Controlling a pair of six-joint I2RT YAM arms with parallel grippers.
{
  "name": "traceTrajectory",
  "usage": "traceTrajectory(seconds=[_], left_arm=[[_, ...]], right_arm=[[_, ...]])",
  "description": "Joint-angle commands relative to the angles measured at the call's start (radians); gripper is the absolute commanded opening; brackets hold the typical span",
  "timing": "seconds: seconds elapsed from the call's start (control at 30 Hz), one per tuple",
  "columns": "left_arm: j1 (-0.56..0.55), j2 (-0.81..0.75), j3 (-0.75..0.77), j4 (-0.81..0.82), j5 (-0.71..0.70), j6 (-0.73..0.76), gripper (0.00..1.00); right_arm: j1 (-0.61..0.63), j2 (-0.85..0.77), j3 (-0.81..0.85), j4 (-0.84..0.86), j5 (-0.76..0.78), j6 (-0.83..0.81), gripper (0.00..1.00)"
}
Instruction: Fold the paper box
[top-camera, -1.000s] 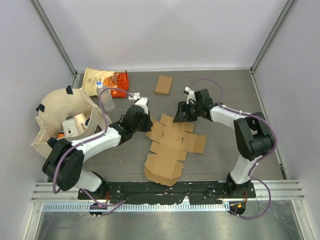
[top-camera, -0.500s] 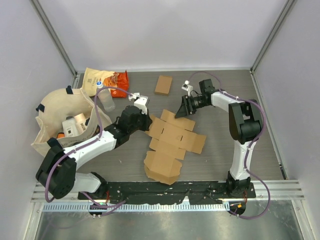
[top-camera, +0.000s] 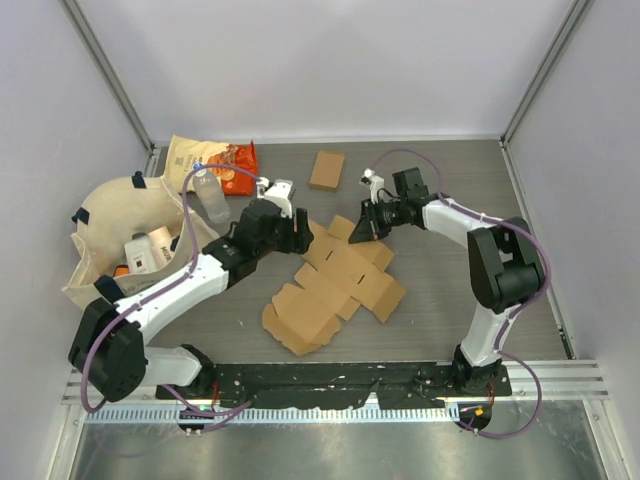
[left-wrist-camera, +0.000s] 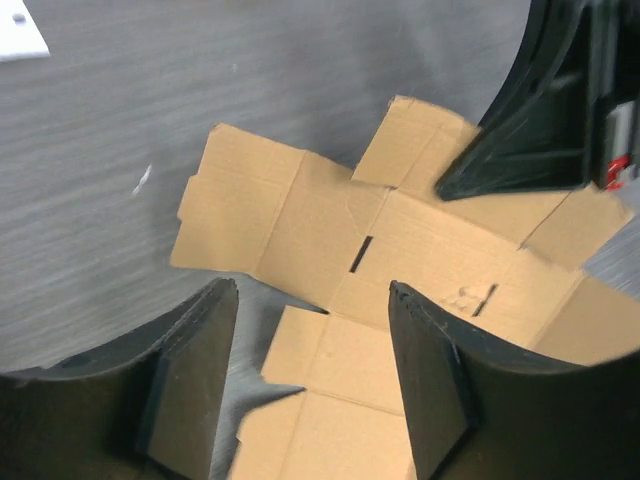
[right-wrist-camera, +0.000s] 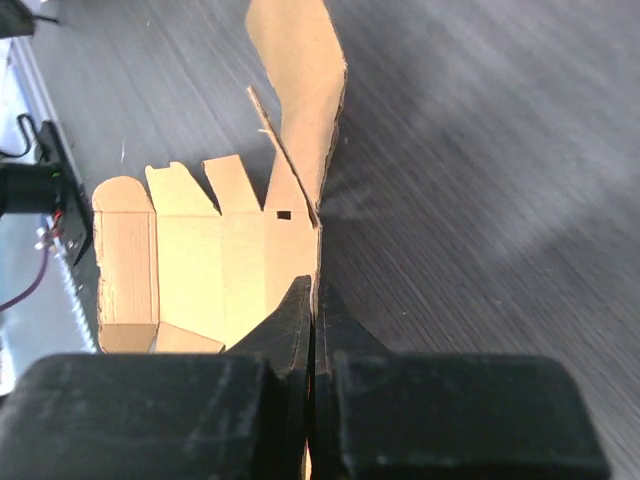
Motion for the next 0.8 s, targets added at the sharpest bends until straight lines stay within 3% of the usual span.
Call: traceTrajectory(seconds=[0.0, 0.1, 0.2, 0.23, 0.43, 0.6, 0.77], left_arm=[[0.005, -0.081, 0.115, -0.067, -0.008, -0.057, 0.68], [0.002, -0.061, 0.184, -0.049, 0.033, -0.088, 0.70], [0.002, 0.037, 0.228, 0.044, 0.056, -0.139, 0.61], [0.002, 0.068, 0.256, 0.018, 0.055, -0.152, 0.47], [0.002, 0.313, 0.448, -0.142, -0.083, -0.212, 0.19], [-0.006, 0.412, 0.520, -0.205, -0.068, -0.200, 0.11], [-0.058, 0.346, 0.405, -0.032, 0.094, -0.208, 0.09]], right_arm=[[0.027, -0.114, 0.030, 0.017, 0.176, -0.019, 0.01], [0.049, -0.128, 0.058, -0.050, 0.222, -0.048, 0.01], [0.058, -0.169, 0.009, 0.016, 0.198, -0.048, 0.01], [0.062, -0.177, 0.001, 0.024, 0.192, -0.054, 0.01], [0.078, -0.221, -0.017, 0.046, 0.169, -0.076, 0.01], [0.079, -0.240, -0.016, 0.056, 0.178, -0.077, 0.01], [0.081, -0.227, 0.001, 0.047, 0.210, -0.077, 0.01]])
